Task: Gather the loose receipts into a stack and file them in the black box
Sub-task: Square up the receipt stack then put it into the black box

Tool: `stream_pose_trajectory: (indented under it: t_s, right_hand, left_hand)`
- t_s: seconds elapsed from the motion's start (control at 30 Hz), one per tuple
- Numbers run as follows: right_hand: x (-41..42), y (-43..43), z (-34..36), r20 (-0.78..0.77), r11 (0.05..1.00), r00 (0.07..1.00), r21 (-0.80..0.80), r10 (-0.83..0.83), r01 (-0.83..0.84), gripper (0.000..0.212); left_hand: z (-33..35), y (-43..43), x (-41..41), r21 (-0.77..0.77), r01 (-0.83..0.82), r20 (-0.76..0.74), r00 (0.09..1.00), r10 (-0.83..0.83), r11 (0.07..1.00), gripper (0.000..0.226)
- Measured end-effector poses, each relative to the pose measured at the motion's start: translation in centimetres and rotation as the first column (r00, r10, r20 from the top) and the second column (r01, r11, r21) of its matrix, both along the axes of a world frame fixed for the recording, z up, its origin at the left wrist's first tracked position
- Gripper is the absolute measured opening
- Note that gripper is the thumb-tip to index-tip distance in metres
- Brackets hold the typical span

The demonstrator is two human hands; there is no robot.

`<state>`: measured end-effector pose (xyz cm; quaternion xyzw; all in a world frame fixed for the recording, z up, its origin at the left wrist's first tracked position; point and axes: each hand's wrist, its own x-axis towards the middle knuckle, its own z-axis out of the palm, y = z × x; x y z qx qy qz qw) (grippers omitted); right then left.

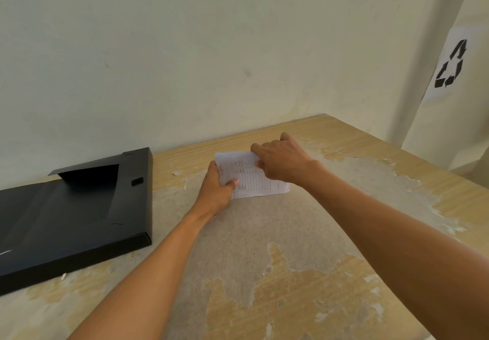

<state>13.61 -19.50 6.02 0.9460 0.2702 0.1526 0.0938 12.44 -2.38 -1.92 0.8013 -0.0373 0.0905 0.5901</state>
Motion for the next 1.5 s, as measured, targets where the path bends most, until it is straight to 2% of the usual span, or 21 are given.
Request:
stream_pose_trajectory:
  t_s: [0.13,0.23,0.33,0.43,0.5,0.53,0.6,0.63,0.7,0.8,0.87,0.93,1.03,1.13,1.23,1.3,1.33,1.4,1.5]
  right_hand:
    - [0.1,0.4,0.1,-0.012,0.998,1.000,-0.053,0.028,-0.028,0.022]
    - [-0.2,0.7,0.3,-0.074,0.999,0.997,-0.023,0.033,-0.035,0.021]
    - [-0.3,0.5,1.8,-0.145,0.993,0.989,0.114,-0.002,0.019,0.010]
    - [-0.3,0.7,2.7,-0.246,0.930,0.969,0.360,0.015,0.077,0.008]
    - [-0.3,1.2,2.4,-0.304,0.847,0.950,0.522,0.071,0.104,0.010]
    - [-0.4,1.6,2.1,-0.347,0.767,0.930,0.628,0.123,0.133,0.010]
    - [-1.1,2.6,1.6,-0.443,0.533,0.849,0.811,0.288,0.242,0.020]
    - [-1.6,3.2,1.6,-0.459,0.424,0.808,0.857,0.370,0.293,0.032]
    - [-2.5,4.6,1.3,-0.455,0.293,0.759,0.889,0.466,0.353,0.049]
    - [-4.0,7.4,0.9,-0.441,0.225,0.721,0.896,0.535,0.382,0.045]
    - [-5.0,9.4,0.5,-0.431,0.188,0.696,0.897,0.575,0.400,0.033]
    - [-5.8,11.3,0.1,-0.438,0.166,0.667,0.887,0.603,0.431,0.030]
    - [-7.3,14.2,-0.1,-0.447,0.179,0.623,0.878,0.642,0.444,0.031]
    - [-9.1,16.7,0.3,-0.465,0.232,0.645,0.879,0.606,0.416,0.038]
    - [-9.8,18.7,-0.5,-0.461,0.253,0.662,0.885,0.592,0.390,0.070]
    - [-10.2,19.6,-1.4,-0.445,0.309,0.682,0.895,0.581,0.321,0.092]
    - [-10.5,19.9,-1.7,-0.436,0.341,0.700,0.897,0.566,0.283,0.096]
    - [-10.8,20.4,-2.5,-0.423,0.447,0.753,0.874,0.504,0.191,0.093]
    - [-10.7,21.0,-3.8,-0.387,0.715,0.841,0.700,0.377,0.002,0.094]
  left_hand:
    - [-0.3,0.2,-0.2,0.028,-0.047,0.013,0.999,0.047,0.999,0.046]
    - [0.3,0.4,-0.5,0.037,-0.036,0.008,0.999,0.035,0.999,0.042]
    - [1.7,0.9,-0.8,-0.024,-0.086,0.016,0.996,0.087,0.996,0.027]
    - [3.8,2.0,-1.3,-0.164,-0.183,0.035,0.981,0.191,0.969,0.023]
    - [4.9,3.0,-2.0,-0.238,-0.224,-0.005,0.973,0.229,0.945,0.032]
    - [5.4,3.6,-2.4,-0.285,-0.238,-0.053,0.971,0.233,0.928,0.041]
    - [6.1,4.7,-3.4,-0.365,-0.242,-0.154,0.968,0.198,0.899,0.053]
    - [6.5,5.1,-4.0,-0.375,-0.230,-0.180,0.968,0.173,0.898,0.049]
    - [7.3,5.9,-5.5,-0.352,-0.177,-0.182,0.976,0.118,0.919,0.031]
    - [8.1,6.9,-7.7,-0.326,-0.152,-0.161,0.982,0.104,0.933,0.026]
    - [8.4,7.9,-8.8,-0.298,-0.202,-0.127,0.977,0.171,0.933,0.024]
    - [8.8,9.1,-9.8,-0.242,-0.275,-0.091,0.961,0.260,0.931,0.022]
    - [9.2,11.3,-11.2,-0.180,-0.372,-0.051,0.928,0.369,0.910,0.021]
    - [9.5,13.9,-12.3,-0.129,-0.443,-0.037,0.896,0.442,0.887,0.024]
    - [10.0,16.8,-13.4,-0.110,-0.497,-0.048,0.867,0.495,0.860,0.028]
    - [10.3,18.7,-13.9,-0.114,-0.530,-0.065,0.848,0.526,0.841,0.029]
    - [10.4,19.6,-14.1,-0.112,-0.544,-0.075,0.839,0.539,0.832,0.030]
    - [10.5,21.5,-14.3,-0.108,-0.571,-0.099,0.821,0.562,0.814,0.030]
    - [10.4,24.0,-14.2,-0.078,-0.602,-0.139,0.796,0.589,0.795,0.031]
